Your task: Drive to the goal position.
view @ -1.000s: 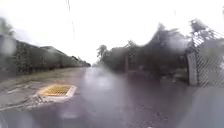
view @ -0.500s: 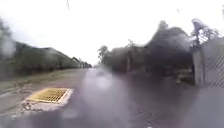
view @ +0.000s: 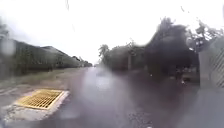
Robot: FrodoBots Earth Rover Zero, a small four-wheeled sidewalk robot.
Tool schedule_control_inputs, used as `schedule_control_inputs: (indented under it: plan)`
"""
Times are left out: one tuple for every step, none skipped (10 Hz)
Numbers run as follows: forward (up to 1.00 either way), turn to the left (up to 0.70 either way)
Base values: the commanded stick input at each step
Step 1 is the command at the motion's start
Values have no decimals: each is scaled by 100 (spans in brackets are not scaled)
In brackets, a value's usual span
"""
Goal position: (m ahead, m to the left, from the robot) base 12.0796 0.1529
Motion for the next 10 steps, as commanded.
schedule_control_inputs:
  plan:
    - [70,35]
    - [70,35]
    - [70,35]
    - [70,35]
    - [70,35]
    - [70,35]
    - [70,4]
    - [70,0]
    - [70,0]
    - [70,0]
